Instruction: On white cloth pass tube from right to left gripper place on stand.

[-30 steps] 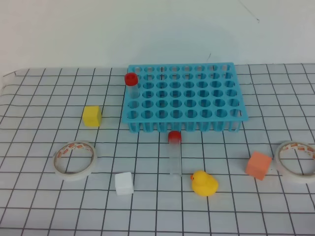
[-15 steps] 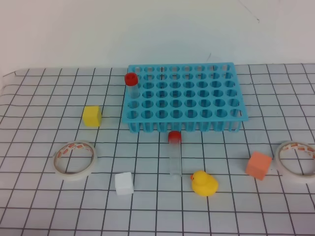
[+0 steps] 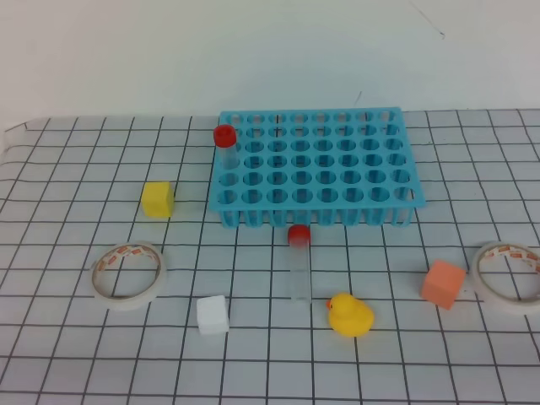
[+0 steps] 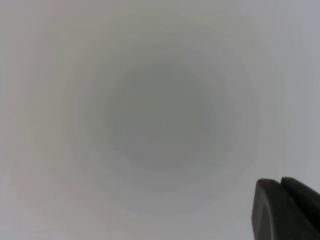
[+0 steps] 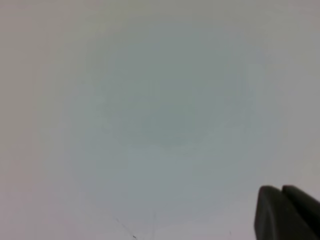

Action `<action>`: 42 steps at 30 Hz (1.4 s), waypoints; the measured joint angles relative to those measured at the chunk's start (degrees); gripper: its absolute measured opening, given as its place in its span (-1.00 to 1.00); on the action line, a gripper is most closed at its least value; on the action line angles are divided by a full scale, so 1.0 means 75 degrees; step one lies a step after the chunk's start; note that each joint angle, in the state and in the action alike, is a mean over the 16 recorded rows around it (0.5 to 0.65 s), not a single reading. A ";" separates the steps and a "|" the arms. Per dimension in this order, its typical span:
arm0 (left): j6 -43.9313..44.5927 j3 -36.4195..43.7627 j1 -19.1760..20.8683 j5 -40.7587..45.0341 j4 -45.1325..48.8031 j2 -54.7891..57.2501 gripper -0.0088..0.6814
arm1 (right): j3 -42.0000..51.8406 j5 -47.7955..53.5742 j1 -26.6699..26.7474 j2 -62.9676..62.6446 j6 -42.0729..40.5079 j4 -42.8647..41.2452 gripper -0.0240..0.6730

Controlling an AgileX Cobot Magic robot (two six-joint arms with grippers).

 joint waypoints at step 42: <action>0.0663 -0.4165 0.0000 0.8456 -0.1112 0.4160 -0.98 | -0.7145 0.9036 0.1716 0.9844 -0.6371 0.6452 -0.93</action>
